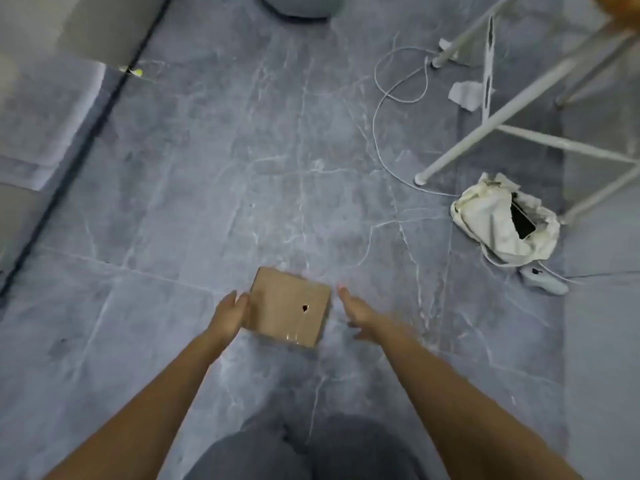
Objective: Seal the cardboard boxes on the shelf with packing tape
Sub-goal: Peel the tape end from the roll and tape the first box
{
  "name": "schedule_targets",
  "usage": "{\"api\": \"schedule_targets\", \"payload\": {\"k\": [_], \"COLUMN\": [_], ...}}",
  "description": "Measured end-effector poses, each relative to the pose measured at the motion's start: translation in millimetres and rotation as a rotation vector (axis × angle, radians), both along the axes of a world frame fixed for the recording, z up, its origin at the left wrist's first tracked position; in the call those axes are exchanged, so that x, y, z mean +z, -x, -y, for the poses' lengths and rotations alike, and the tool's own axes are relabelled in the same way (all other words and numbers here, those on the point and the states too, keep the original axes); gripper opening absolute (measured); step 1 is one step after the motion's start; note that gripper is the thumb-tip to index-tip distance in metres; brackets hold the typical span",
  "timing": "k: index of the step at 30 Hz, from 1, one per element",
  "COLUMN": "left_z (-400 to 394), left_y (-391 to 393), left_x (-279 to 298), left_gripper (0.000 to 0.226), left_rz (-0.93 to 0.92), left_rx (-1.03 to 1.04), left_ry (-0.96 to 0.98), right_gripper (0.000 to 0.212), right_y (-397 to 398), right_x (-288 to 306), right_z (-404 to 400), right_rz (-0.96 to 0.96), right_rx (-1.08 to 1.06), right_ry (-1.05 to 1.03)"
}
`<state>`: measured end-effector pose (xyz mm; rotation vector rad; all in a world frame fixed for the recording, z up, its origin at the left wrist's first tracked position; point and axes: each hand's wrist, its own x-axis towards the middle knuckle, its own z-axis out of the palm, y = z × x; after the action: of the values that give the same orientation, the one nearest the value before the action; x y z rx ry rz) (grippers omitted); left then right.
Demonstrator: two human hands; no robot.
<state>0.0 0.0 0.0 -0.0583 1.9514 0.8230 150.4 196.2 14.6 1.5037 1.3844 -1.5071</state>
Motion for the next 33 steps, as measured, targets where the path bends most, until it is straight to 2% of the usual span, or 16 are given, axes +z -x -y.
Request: {"api": "schedule_targets", "payload": {"k": [3,5,7,11,14,18,22,25,28,33], "left_z": [5.3,7.5,9.5,8.9,1.9,3.8,-5.0,-26.7,-46.1,-65.4], "left_y": [-3.5,-11.2,-16.4,-20.1,-23.5,-22.0,-8.1,7.8,31.4,76.5], "left_x": [-36.7,-30.7,1.9,116.3,240.7,401.5,520.1,584.3,629.2,672.1], "left_gripper": [0.056,0.059,0.062,0.058,0.047,0.050,0.046,0.046,0.044,0.046], "left_rz": [0.159,0.207,0.212,0.203,0.206,0.240,0.229,0.206,0.145,0.042], "left_rx": [-0.011,-0.020,-0.009,0.051,0.117,0.184,0.243,0.273,0.336,0.513], "left_ry": [-0.024,-0.014,0.006,-0.081,-0.153,-0.123,-0.146,-0.142,-0.149,-0.179], "right_gripper": [0.081,0.075,0.061,0.066,0.063,0.056,0.059,0.068,0.053,0.063], "right_y": [16.9,22.0,25.1,38.3,52.4,66.9,77.9,91.4,117.4,185.1], "right_x": [-27.4,-23.3,2.7,100.5,214.1,384.1,504.1,556.7,595.5,654.4], "right_z": [24.9,35.0,34.4,24.7,14.9,3.3,-11.2,-23.6,-47.1,-93.9], "right_rz": [-0.067,-0.125,-0.129,-0.124,-0.122,-0.082,-0.093,-0.136,-0.224,-0.335], "right_rx": [-0.138,-0.244,-0.277,-0.199,-0.153,-0.096,-0.028,-0.024,0.002,0.265], "right_ry": [0.157,0.171,0.124,0.033,-0.009,-0.030,-0.076,-0.040,-0.007,-0.024]}}
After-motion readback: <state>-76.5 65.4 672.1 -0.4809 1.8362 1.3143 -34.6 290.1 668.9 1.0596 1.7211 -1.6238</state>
